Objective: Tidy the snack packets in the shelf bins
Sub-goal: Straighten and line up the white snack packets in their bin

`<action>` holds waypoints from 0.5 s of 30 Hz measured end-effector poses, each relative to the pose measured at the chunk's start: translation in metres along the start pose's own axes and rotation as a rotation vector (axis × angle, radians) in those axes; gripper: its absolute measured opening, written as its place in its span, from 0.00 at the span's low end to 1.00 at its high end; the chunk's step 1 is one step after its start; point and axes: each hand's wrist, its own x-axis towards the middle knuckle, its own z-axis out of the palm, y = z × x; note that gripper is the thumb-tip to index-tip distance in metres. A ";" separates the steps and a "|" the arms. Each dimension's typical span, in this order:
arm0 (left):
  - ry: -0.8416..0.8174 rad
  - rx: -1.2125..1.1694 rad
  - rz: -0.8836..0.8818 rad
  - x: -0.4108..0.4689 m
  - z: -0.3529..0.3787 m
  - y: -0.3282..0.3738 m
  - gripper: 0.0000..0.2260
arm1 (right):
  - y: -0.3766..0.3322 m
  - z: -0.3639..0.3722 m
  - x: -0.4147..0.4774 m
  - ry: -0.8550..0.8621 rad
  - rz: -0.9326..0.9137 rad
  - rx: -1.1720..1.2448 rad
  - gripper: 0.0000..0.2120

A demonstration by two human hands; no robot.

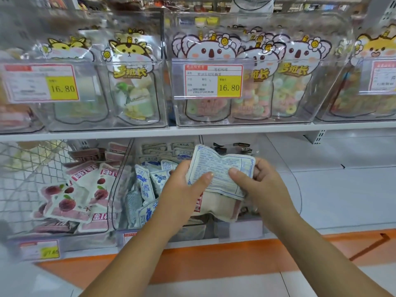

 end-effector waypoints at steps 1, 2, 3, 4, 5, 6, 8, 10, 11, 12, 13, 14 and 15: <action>0.034 -0.006 -0.016 -0.001 -0.006 0.000 0.07 | 0.000 0.005 0.002 0.005 -0.022 -0.074 0.15; 0.067 0.007 -0.029 -0.001 -0.014 -0.001 0.07 | -0.001 0.012 0.004 0.005 -0.032 -0.120 0.14; 0.097 0.031 -0.038 -0.001 -0.021 0.000 0.07 | -0.001 0.018 0.006 0.001 -0.039 -0.155 0.14; 0.126 0.062 -0.042 -0.001 -0.029 -0.001 0.07 | -0.001 0.025 0.009 0.003 -0.061 -0.202 0.14; 0.153 0.093 -0.043 -0.002 -0.038 -0.001 0.07 | -0.001 0.033 0.013 0.005 -0.088 -0.261 0.13; 0.183 0.126 -0.047 -0.002 -0.048 -0.003 0.07 | -0.002 0.042 0.016 -0.002 -0.115 -0.307 0.12; 0.279 0.204 -0.060 -0.003 -0.071 -0.007 0.07 | -0.002 0.061 0.024 -0.037 -0.125 -0.353 0.13; 0.403 0.277 -0.066 -0.004 -0.096 -0.011 0.06 | -0.004 0.075 0.034 -0.114 -0.114 -0.409 0.20; 0.455 0.282 -0.069 -0.004 -0.106 -0.013 0.07 | -0.003 0.076 0.040 -0.143 -0.126 -0.437 0.22; 0.495 0.281 -0.068 -0.004 -0.114 -0.016 0.07 | -0.004 0.071 0.047 -0.128 -0.159 -0.480 0.21; 0.523 0.282 -0.065 -0.003 -0.119 -0.016 0.07 | -0.005 0.062 0.054 -0.060 -0.196 -0.545 0.16; 0.535 0.285 -0.065 -0.002 -0.122 -0.017 0.07 | -0.005 0.049 0.064 0.034 -0.231 -0.622 0.14; 0.530 0.287 -0.064 -0.002 -0.121 -0.017 0.07 | -0.004 0.034 0.074 0.110 -0.259 -0.699 0.12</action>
